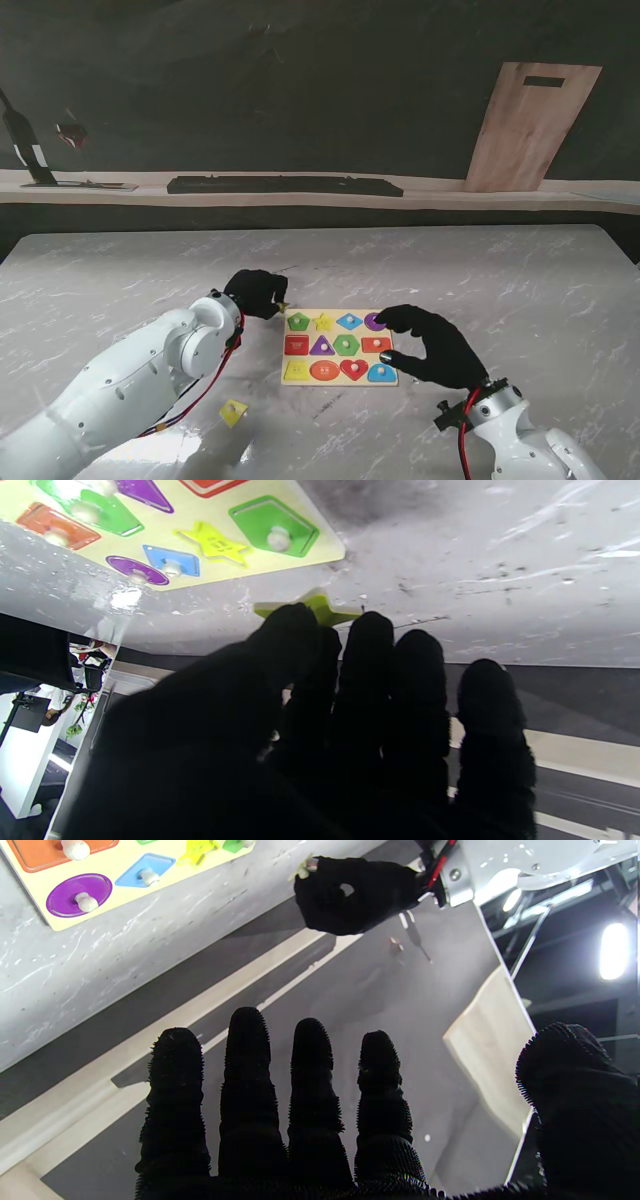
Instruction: Fit puzzle pieces into a puzzle board
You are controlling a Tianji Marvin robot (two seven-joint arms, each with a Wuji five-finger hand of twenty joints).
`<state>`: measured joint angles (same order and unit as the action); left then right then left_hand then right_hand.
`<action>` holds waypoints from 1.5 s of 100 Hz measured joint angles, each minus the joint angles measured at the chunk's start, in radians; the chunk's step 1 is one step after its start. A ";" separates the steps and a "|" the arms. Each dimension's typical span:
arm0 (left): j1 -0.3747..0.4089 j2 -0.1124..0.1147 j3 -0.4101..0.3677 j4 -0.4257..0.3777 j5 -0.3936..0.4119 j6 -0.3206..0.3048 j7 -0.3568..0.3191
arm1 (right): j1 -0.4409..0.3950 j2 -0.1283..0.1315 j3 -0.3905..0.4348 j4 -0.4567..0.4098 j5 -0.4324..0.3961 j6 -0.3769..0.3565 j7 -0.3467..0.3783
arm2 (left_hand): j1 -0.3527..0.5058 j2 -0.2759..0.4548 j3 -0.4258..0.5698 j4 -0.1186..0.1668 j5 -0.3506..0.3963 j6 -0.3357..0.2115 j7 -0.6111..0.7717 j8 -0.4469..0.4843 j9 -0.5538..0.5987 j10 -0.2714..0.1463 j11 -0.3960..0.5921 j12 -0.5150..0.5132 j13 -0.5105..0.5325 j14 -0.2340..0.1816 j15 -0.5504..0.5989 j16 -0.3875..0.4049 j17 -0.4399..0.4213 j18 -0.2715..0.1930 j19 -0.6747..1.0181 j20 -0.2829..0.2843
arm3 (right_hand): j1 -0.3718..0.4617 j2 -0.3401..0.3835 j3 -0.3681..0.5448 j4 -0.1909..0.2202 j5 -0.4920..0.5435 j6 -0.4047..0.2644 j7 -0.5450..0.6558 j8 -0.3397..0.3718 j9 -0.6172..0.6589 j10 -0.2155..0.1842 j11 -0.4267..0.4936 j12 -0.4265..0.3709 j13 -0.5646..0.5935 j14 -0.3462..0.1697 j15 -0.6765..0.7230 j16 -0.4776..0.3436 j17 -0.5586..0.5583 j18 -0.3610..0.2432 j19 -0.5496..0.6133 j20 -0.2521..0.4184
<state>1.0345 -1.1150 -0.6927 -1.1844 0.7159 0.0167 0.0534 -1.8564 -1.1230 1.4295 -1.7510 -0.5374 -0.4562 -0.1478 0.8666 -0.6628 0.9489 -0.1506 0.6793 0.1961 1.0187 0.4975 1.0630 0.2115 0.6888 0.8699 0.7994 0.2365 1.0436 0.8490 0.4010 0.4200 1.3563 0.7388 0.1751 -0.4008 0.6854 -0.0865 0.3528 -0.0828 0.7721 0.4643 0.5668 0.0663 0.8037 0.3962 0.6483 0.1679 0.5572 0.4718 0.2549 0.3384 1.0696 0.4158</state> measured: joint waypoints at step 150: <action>-0.245 -0.267 0.406 0.348 -0.152 0.190 0.060 | -0.007 -0.004 0.018 0.003 0.027 -0.013 -0.002 | -0.014 -0.006 0.024 0.000 0.000 0.063 0.036 0.001 0.001 0.013 0.149 0.035 0.038 0.024 0.108 0.025 0.066 0.000 0.031 0.037 | 0.000 0.001 -0.001 0.000 0.000 0.000 0.000 0.000 0.000 0.000 0.000 0.000 0.000 0.000 0.002 0.001 0.000 0.000 0.000 0.000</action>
<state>0.7891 -1.3824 -0.2865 -0.8366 0.5642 0.2067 0.1132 -1.8637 -1.1267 1.4475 -1.7477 -0.5103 -0.4695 -0.1500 0.8531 -0.6686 0.9729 -0.1505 0.6797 0.2595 1.0542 0.4989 1.0636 0.2250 0.8379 0.9052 0.8375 0.2605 1.1512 0.8744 0.4675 0.4200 1.3873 0.7757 0.1751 -0.3997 0.6843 -0.0865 0.3528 -0.0828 0.7721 0.4643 0.5669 0.0663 0.8041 0.3966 0.6483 0.1679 0.5593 0.4730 0.2545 0.3384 1.0695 0.4159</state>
